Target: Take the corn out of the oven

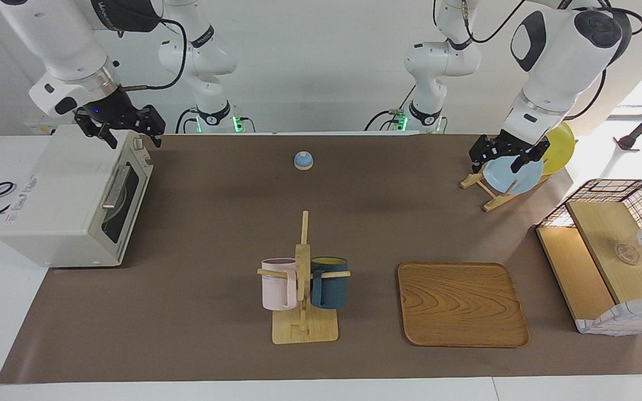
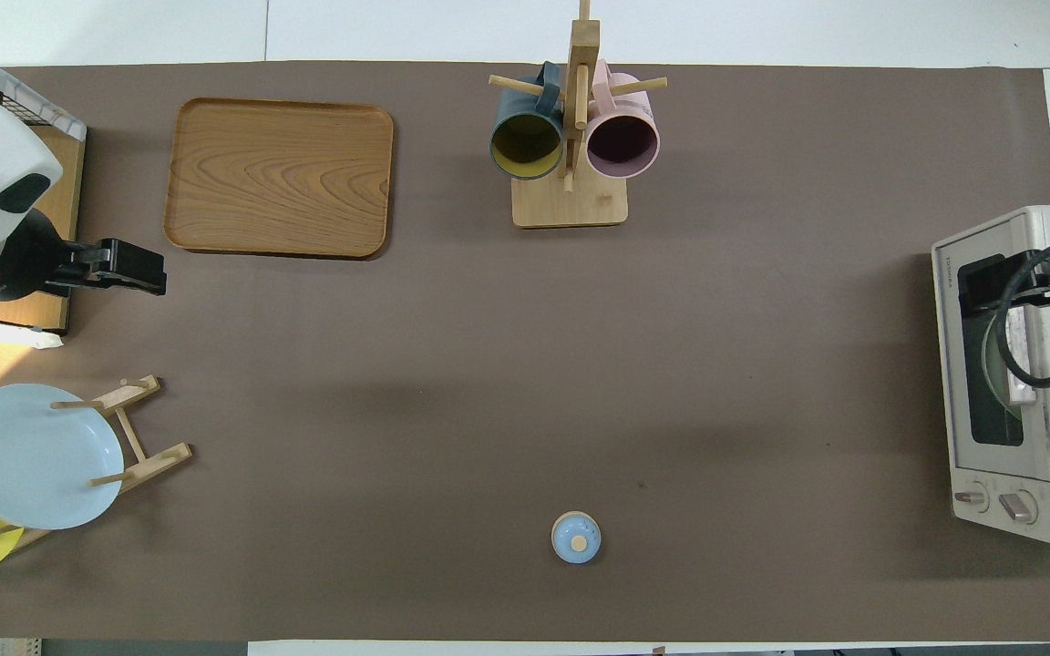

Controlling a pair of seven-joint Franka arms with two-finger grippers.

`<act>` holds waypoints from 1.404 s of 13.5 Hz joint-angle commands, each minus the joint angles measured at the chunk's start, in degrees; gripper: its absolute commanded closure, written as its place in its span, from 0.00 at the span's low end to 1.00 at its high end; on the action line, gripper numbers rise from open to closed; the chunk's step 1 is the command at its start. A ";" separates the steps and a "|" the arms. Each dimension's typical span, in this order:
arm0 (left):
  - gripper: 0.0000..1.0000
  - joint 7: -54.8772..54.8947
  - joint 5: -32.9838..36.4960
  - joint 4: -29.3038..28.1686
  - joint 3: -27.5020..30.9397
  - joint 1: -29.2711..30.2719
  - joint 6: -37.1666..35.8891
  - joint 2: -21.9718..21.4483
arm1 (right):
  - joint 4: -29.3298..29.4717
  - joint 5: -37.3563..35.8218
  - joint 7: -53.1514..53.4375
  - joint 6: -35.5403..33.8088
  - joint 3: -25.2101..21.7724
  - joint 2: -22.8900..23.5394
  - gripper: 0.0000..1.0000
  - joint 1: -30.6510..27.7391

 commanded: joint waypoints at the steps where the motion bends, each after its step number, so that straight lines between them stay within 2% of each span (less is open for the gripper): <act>1: 0.00 0.84 -0.55 -0.73 -0.24 0.49 0.38 -1.07 | -0.24 0.49 0.89 -0.64 0.36 -0.32 0.00 -0.53; 11: 0.00 0.84 -0.55 -0.73 -0.24 0.58 0.38 -1.07 | -1.82 0.49 0.27 -0.39 0.27 -1.03 0.00 -0.62; 12: 0.00 0.84 -0.55 -0.73 -0.24 0.49 0.38 -1.07 | -1.83 0.49 0.63 0.84 0.36 -1.03 0.17 -0.62; 13: 0.00 0.84 -0.55 -0.73 -0.24 0.49 0.38 -1.07 | -1.83 0.49 0.63 1.46 0.36 -0.94 0.54 -0.62; 14: 0.00 0.84 -0.55 -0.73 -0.24 0.49 0.38 -1.07 | -2.09 0.49 0.54 1.64 0.36 -0.94 0.83 -0.62; 15: 0.00 0.84 -0.55 -0.73 -0.24 0.49 0.38 -1.07 | -2.79 0.49 0.45 2.16 0.36 -1.11 1.00 -0.62; 19: 0.00 0.84 -0.55 -0.73 -0.24 0.49 0.38 -1.07 | -8.05 0.40 0.63 6.99 0.19 -3.22 1.00 -2.89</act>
